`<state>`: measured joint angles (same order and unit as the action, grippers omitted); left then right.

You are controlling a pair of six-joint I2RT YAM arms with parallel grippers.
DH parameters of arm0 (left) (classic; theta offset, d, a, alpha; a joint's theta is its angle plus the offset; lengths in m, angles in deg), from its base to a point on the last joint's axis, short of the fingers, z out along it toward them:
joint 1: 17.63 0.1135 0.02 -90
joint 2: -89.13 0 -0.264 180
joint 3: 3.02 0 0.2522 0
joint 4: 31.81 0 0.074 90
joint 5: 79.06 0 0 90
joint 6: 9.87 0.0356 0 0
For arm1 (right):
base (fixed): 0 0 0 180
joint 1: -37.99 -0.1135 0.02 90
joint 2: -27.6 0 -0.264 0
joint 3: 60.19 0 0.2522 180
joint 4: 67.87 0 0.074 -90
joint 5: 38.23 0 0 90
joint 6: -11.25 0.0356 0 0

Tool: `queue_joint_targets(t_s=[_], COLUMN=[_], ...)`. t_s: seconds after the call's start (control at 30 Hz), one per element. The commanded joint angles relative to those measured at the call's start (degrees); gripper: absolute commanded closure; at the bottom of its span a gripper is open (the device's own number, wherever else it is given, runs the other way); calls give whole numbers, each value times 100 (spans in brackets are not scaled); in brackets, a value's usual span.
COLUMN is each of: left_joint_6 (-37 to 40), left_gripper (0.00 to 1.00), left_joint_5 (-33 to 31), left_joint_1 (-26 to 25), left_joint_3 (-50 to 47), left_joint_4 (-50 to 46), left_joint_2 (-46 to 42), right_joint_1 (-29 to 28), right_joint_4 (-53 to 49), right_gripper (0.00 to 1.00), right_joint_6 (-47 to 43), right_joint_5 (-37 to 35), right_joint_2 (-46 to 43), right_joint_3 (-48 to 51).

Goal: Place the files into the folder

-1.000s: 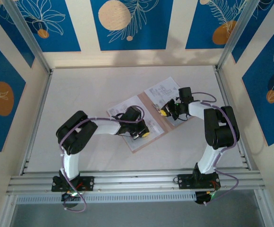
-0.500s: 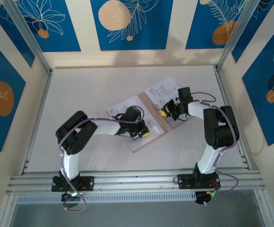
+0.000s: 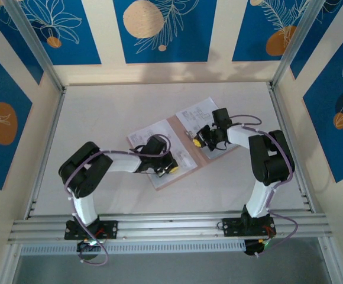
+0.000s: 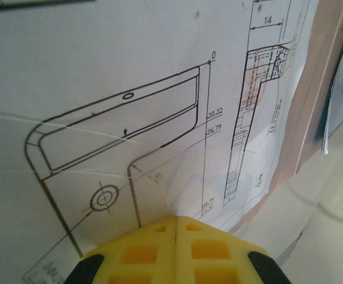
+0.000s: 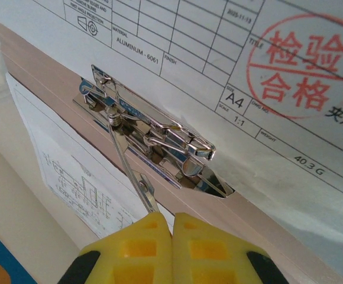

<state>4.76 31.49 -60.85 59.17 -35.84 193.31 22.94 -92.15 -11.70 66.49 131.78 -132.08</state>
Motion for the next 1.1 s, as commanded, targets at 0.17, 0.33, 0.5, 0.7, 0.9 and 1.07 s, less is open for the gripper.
queue_joint_targets(t_s=[0.17,0.33,0.5,0.7,0.9,1.07], left_joint_6=[129,225,301,348,373,394], left_gripper=[100,100,100,100,100,100], left_joint_5=[91,256,244,238,230,230], left_joint_1=[224,256,267,294,319,331], left_joint_3=[-989,-1246,-1256,-1283,-1275,-1246], left_joint_4=[-1067,-1097,-1174,-1256,-1316,-1351], left_joint_2=[-565,-630,-686,-744,-759,-754], right_joint_1=[-461,-525,-543,-465,-362,-341], right_joint_4=[-345,32,42,93,49,88], right_gripper=[100,100,100,100,100,100], right_joint_6=[1006,1215,1280,1324,1282,1260], right_joint_5=[-1089,-1171,-1345,-1428,-1479,-1488], right_joint_2=[-128,-83,40,139,198,212], right_joint_3=[1066,1305,1295,1279,1216,1212])
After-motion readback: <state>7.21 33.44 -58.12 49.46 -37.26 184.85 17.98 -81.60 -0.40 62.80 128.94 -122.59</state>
